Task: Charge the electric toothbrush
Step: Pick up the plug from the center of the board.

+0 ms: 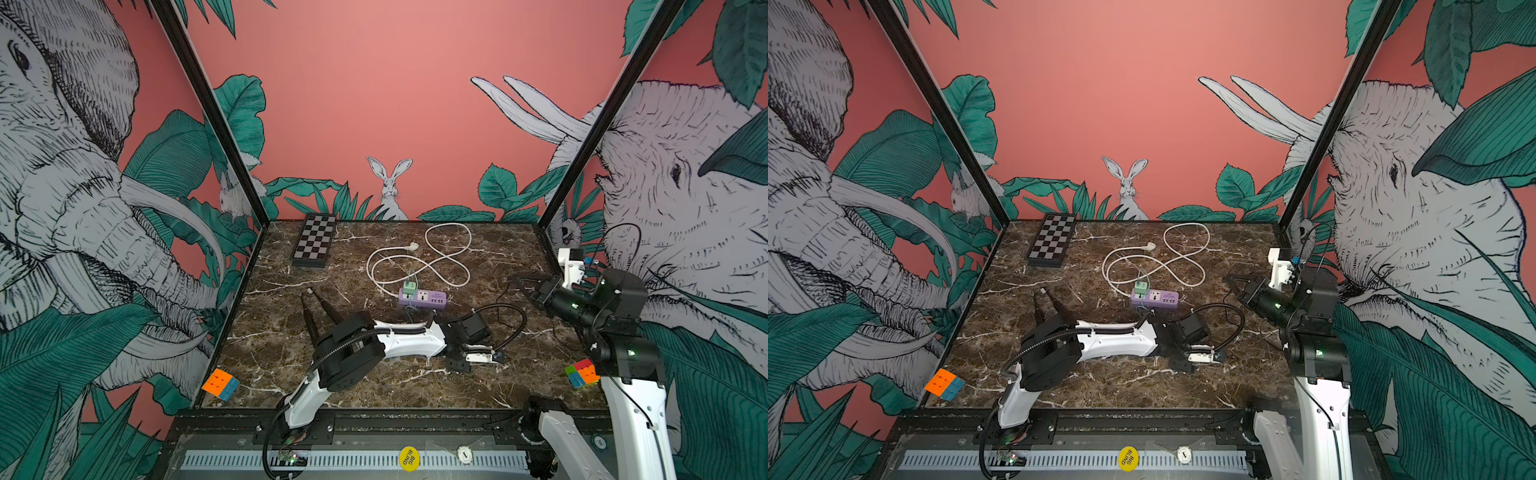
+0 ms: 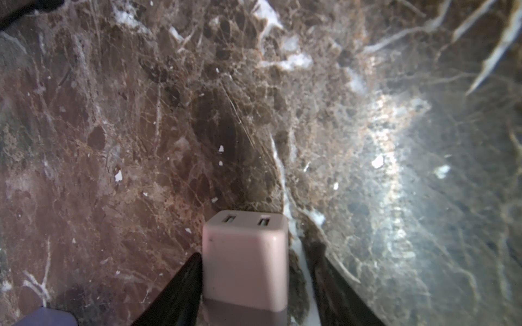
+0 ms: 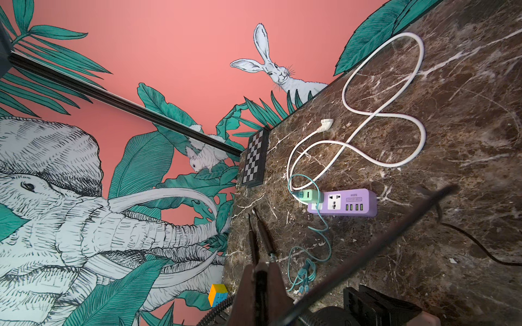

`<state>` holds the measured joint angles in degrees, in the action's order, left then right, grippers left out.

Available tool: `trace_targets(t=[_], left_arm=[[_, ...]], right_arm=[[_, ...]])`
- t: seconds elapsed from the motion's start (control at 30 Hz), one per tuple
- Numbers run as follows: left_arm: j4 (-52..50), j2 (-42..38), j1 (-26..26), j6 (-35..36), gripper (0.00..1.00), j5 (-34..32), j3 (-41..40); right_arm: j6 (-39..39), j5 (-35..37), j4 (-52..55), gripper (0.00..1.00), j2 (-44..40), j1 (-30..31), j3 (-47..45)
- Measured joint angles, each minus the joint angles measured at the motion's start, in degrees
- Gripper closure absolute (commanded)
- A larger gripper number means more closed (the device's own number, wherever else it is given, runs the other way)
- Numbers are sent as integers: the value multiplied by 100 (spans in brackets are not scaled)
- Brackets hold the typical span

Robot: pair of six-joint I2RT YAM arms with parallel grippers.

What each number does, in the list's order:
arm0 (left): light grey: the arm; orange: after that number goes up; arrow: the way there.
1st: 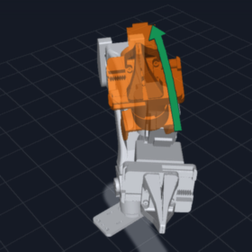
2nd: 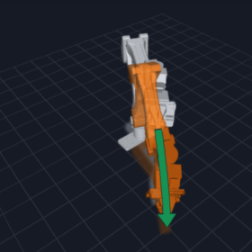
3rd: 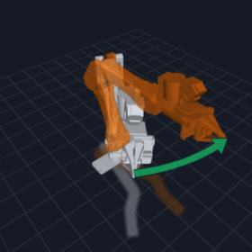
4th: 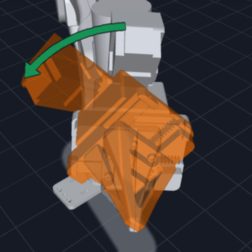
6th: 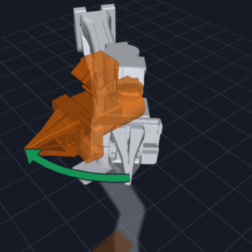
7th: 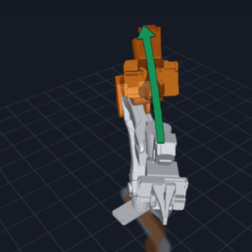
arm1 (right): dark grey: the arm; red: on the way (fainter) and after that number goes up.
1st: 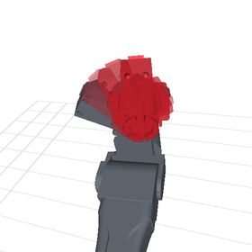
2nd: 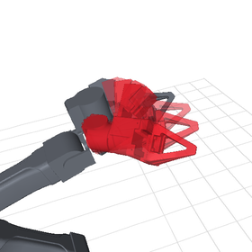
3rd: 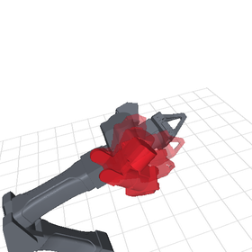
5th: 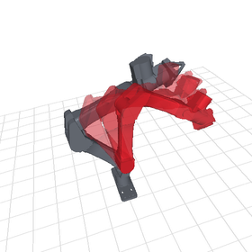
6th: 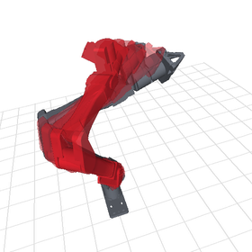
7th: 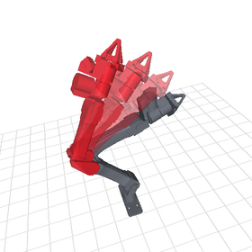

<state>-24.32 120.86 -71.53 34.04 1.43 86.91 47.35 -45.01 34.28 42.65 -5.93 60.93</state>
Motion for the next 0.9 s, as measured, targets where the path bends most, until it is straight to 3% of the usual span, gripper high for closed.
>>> trace_targets(t=[0.17, 0.27, 0.5, 0.8, 0.9], left_arm=[[35, 0, 7, -9, 48, -20, -63], [50, -2, 11, -7, 54, -26, -83], [105, -20, 35, -13, 65, -66, -116], [155, -55, 37, -9, 65, -68, -168], [153, -57, 37, 2, 72, -68, -168]], right_arm=[[380, -243, -223, 100, 44, 0, 0], [1003, -525, -715, 100, 79, 0, -127], [3875, -1211, -3965, 100, 323, 70, -1423], [3906, -1421, -4011, 100, 267, 168, -918], [3858, -1443, -4035, 100, 225, 188, -896]])
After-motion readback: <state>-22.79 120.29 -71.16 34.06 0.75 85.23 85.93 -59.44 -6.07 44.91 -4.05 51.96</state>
